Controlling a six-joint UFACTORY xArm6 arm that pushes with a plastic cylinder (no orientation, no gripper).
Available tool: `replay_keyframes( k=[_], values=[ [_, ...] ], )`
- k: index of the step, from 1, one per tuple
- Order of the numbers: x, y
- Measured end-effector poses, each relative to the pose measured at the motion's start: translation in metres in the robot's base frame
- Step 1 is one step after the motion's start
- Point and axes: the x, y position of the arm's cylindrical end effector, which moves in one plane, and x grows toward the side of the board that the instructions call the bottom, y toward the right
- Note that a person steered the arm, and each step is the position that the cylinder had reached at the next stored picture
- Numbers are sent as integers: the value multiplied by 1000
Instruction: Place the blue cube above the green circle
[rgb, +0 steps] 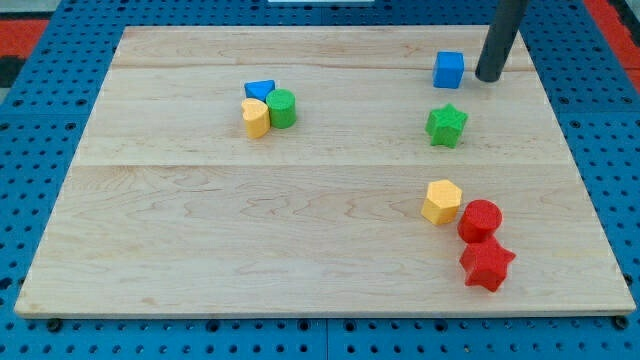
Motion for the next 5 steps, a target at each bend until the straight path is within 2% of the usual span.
replay_keyframes(
  k=[1, 5],
  values=[
    [-2, -26],
    [15, -203]
  ],
)
